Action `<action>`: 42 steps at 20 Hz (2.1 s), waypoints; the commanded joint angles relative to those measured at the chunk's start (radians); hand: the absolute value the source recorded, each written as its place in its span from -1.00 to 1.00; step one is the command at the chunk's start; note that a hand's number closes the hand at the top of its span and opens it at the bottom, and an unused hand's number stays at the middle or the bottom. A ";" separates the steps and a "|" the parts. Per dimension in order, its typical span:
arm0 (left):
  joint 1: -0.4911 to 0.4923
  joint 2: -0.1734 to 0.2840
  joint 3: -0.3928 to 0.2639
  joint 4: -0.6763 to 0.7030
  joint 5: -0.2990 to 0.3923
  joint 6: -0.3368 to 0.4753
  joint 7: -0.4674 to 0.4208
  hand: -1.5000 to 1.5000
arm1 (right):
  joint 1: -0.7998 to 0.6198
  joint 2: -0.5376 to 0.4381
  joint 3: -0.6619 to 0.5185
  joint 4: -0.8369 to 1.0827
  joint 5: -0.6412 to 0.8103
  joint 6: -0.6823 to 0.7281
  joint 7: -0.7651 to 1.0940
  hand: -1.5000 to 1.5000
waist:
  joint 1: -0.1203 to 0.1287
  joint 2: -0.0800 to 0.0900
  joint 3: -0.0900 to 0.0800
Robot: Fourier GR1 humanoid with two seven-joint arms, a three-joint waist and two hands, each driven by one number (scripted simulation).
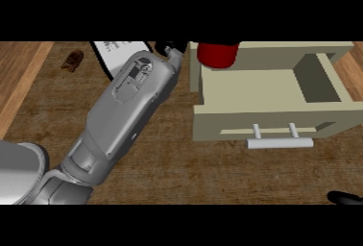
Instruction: Pick up the can, place it into the drawer and close the drawer
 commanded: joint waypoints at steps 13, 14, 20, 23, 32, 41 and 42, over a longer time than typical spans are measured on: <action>-0.299 0.000 -0.101 0.353 0.157 0.063 -0.020 1.00 | -0.085 -0.070 -0.068 0.039 -0.076 0.011 0.035 -1.00 | -0.031 0.009 0.001; -0.344 0.000 -0.120 0.384 0.174 0.108 -0.018 1.00 | -0.031 -0.008 0.027 -0.044 -0.007 0.001 0.039 -1.00 | -0.059 0.014 0.002; -0.375 0.000 -0.180 0.433 0.220 0.170 -0.032 1.00 | -0.116 -0.069 -0.005 0.007 -0.020 -0.008 0.090 -1.00 | -0.061 0.014 0.002; -0.409 0.000 -0.173 0.498 0.210 0.198 -0.052 -1.00 | -0.075 -0.038 0.017 -0.009 -0.022 0.003 0.061 -1.00 | -0.070 0.018 0.003; -0.427 0.000 -0.182 0.547 0.271 0.254 -0.108 -1.00 | -0.129 -0.137 -0.018 0.012 0.013 0.047 0.032 -1.00 | -0.079 0.026 0.003; -0.429 0.000 -0.176 0.516 0.366 0.269 -0.139 -1.00 | -0.202 -0.184 0.180 0.077 0.310 0.067 -0.079 -1.00 | -0.063 0.031 0.002; -0.402 0.000 -0.181 0.524 0.366 0.248 -0.171 -1.00 | -0.251 -0.213 0.153 0.124 0.317 0.062 -0.079 -1.00 | -0.058 0.034 0.002</action>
